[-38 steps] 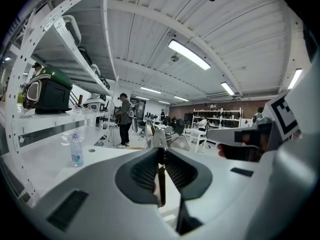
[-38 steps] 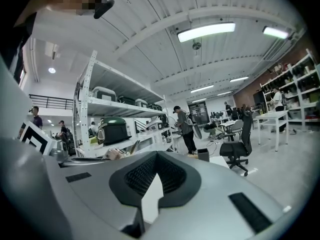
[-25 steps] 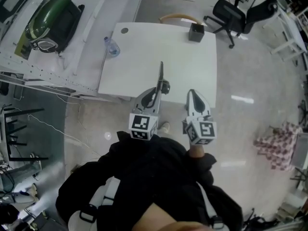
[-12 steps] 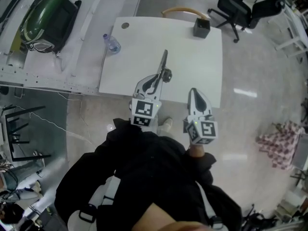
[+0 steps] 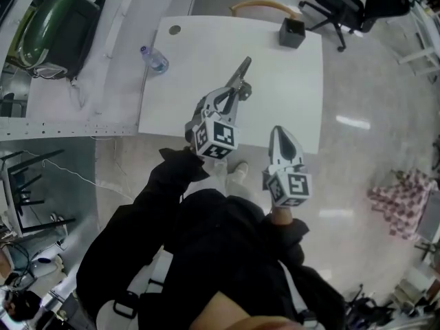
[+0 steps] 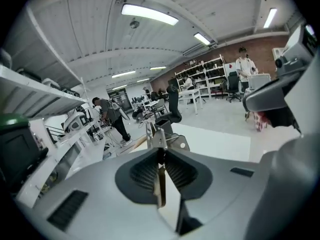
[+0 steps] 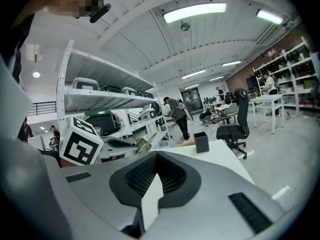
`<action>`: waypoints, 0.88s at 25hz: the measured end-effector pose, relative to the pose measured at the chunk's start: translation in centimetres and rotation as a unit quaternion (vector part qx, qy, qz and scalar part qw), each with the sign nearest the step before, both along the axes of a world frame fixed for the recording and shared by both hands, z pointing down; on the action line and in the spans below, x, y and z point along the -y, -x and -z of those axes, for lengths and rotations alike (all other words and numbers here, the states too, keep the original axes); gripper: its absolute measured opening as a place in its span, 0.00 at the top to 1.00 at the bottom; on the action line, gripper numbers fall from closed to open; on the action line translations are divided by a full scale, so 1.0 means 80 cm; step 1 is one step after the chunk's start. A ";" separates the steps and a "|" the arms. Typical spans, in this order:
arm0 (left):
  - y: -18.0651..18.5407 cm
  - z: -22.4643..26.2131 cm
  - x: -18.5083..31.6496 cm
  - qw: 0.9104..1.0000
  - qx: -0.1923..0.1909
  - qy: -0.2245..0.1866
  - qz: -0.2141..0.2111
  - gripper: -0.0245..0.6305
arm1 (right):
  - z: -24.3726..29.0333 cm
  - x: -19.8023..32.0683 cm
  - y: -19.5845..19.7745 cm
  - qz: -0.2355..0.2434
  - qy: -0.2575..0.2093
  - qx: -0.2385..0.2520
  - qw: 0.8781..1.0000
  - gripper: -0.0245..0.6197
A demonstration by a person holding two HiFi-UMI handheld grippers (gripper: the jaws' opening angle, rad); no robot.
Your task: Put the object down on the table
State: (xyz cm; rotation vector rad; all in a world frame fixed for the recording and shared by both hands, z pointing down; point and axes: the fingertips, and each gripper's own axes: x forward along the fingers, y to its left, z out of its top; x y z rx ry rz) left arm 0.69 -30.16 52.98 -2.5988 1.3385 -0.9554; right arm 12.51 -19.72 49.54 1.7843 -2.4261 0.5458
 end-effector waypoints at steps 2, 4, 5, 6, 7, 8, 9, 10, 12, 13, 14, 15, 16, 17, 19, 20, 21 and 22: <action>-0.005 -0.008 0.014 0.999 0.034 -0.017 -0.011 0.90 | -0.008 0.005 0.000 -0.002 0.005 -0.003 1.000 0.97; -0.010 -0.019 0.027 0.997 0.068 -0.030 -0.025 0.90 | -0.010 0.009 0.005 -0.001 0.009 0.001 1.000 0.97; -0.012 -0.026 0.033 0.995 0.084 -0.032 -0.032 0.90 | -0.009 0.010 0.007 0.000 0.010 0.004 1.000 0.97; -0.015 -0.035 0.039 0.994 0.101 -0.033 -0.040 0.90 | -0.010 0.010 0.006 0.000 0.011 0.005 1.000 0.97; -0.018 -0.044 0.044 0.991 0.118 -0.031 -0.049 0.90 | -0.015 0.010 0.003 -0.002 0.012 0.003 1.000 0.97; -0.021 -0.054 0.049 0.989 0.133 -0.029 -0.058 0.90 | -0.021 0.010 -0.001 -0.004 0.014 -0.002 1.000 0.97; -0.025 -0.063 0.055 0.987 0.147 -0.026 -0.065 0.90 | -0.027 0.009 -0.004 -0.007 0.018 -0.004 1.000 0.97; -0.028 -0.072 0.060 0.984 0.159 -0.023 -0.072 0.90 | -0.032 0.008 -0.005 -0.008 0.025 -0.004 1.000 0.97; -0.033 -0.088 0.068 0.980 0.179 -0.018 -0.080 0.90 | -0.033 0.008 -0.001 -0.009 0.038 0.006 0.999 0.97; -0.035 -0.096 0.071 0.979 0.187 -0.016 -0.084 0.90 | -0.034 0.008 0.000 -0.010 0.041 0.011 0.999 0.97; -0.037 -0.103 0.074 0.977 0.195 -0.014 -0.088 0.90 | -0.035 0.009 0.000 -0.011 0.043 0.012 0.999 0.97; -0.039 -0.111 0.077 0.975 0.202 -0.012 -0.092 0.90 | -0.037 0.010 -0.001 -0.012 0.043 0.011 0.999 0.97; -0.041 -0.119 0.079 0.973 0.208 -0.010 -0.095 0.90 | -0.037 0.012 -0.002 -0.011 0.044 0.011 0.999 0.97; -0.043 -0.127 0.082 0.971 0.215 -0.007 -0.100 0.90 | -0.036 0.013 -0.002 -0.010 0.045 0.012 0.999 0.97; -0.048 -0.145 0.086 0.967 0.230 -0.001 -0.109 0.90 | -0.037 0.016 -0.003 -0.009 0.048 0.015 0.999 0.97; -0.050 -0.155 0.088 0.965 0.237 0.002 -0.113 0.90 | -0.040 0.017 -0.004 -0.010 0.049 0.015 0.999 0.97; -0.053 -0.162 0.091 0.963 0.242 0.003 -0.116 0.90 | -0.044 0.018 -0.006 -0.012 0.050 0.013 0.999 0.97; -0.056 -0.165 0.094 0.962 0.245 0.002 -0.119 0.90 | -0.046 0.018 -0.008 -0.012 0.051 0.013 0.999 0.97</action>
